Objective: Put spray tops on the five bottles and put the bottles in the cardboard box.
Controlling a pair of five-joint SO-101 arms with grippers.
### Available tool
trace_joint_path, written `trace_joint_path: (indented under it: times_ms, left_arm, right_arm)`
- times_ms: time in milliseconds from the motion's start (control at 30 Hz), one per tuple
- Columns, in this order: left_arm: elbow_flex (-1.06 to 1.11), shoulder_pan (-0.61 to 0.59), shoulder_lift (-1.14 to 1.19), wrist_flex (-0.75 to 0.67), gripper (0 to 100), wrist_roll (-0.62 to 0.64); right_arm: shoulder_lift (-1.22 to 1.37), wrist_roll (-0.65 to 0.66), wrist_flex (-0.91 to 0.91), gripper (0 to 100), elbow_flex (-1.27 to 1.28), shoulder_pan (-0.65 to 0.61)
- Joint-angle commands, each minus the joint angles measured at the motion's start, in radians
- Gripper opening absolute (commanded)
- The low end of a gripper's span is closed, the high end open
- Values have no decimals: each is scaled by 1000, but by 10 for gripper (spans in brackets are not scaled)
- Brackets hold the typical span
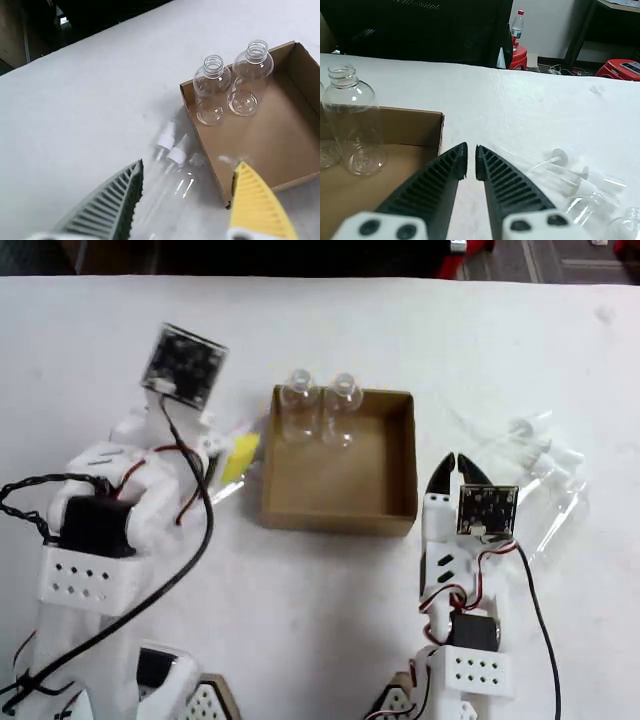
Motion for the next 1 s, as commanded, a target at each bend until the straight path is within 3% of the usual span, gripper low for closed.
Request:
trace_joint_path:
  times_ms: [0, 233, 467, 667, 967]
  left_arm:
    - [25, -45, 107, -6, 271, -2]
    - [20, -116, 384, -48, 271, -5]
    - [21, -104, 426, -58, 271, -6]
    - [48, -94, 455, -178, 271, -6]
    - [-94, -91, 727, -224, 271, -2]
  right_arm:
    - [5, -6, -19, 19, 11, -7]
    - [5, -6, -18, 19, 11, -7]
    - [5, -6, -18, 19, 11, -7]
    - [5, -6, -18, 19, 11, -7]
    - [5, -6, -18, 19, 11, -7]
